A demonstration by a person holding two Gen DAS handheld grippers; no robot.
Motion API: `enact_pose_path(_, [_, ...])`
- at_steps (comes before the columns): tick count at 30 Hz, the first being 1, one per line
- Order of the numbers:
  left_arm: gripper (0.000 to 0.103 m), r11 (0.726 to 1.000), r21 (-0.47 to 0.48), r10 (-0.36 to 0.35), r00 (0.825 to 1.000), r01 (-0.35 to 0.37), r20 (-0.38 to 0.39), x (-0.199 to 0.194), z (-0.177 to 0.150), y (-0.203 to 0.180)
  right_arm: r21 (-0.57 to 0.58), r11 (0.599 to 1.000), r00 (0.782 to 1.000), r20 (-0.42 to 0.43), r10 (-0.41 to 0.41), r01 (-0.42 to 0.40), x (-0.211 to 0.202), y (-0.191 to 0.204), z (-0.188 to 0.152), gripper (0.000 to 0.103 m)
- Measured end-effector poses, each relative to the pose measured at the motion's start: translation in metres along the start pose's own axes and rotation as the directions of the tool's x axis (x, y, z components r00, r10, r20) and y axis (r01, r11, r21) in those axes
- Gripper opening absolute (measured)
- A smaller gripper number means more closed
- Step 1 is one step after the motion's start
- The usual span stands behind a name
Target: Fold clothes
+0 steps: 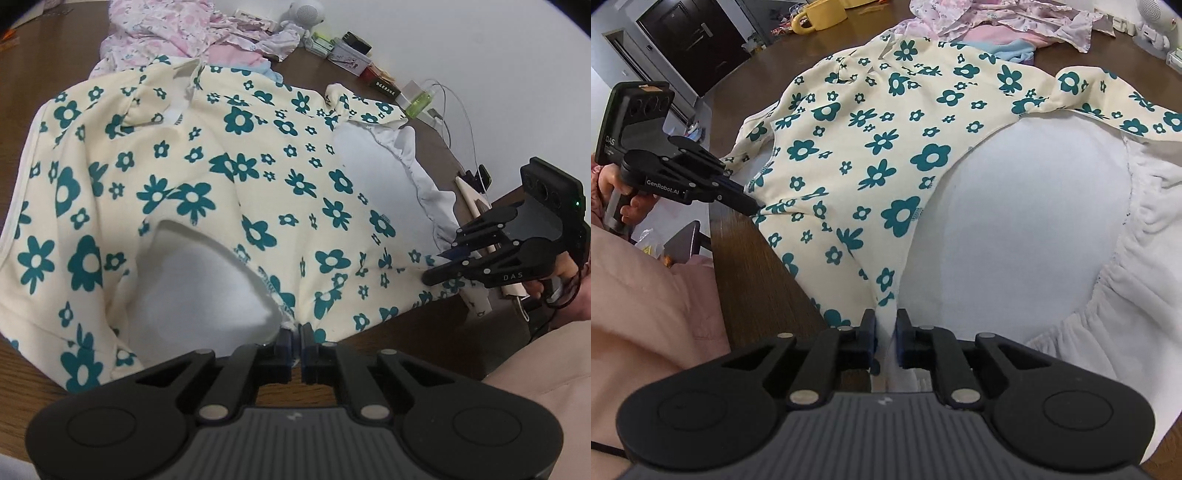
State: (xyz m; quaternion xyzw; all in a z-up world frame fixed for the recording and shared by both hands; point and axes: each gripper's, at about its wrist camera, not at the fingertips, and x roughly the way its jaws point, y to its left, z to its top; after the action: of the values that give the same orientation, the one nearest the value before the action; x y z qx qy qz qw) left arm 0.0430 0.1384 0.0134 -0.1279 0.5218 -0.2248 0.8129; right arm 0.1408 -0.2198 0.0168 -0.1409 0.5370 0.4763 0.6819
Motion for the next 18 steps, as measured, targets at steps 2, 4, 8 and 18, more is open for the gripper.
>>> enact_pose_path(2, [0.020, 0.999, 0.009, 0.034, 0.998, -0.035, 0.056, -0.011, 0.004, 0.000, 0.010, 1.000, 0.999, 0.028, -0.018, 0.017, -0.008, 0.001, -0.001, 0.024])
enact_pose_path(4, [0.035, 0.997, 0.016, 0.067, 0.992, -0.070, 0.111, -0.021, 0.007, 0.001, 0.025, 0.999, 0.996, 0.075, -0.039, 0.037, -0.019, 0.001, -0.002, 0.030])
enact_pose_path(8, [0.038, 0.990, 0.025, 0.131, 0.966, -0.140, 0.222, -0.043, 0.014, 0.002, 0.041, 0.997, 0.978, 0.194, -0.078, 0.071, -0.034, 0.011, 0.007, 0.032])
enact_pose_path(18, [0.017, 0.914, 0.235, 0.279, 0.932, -0.331, 0.232, 0.005, 0.039, -0.015, -0.104, 0.982, 0.981, 0.131, -0.142, 0.156, 0.032, 0.062, 0.026, 0.031])
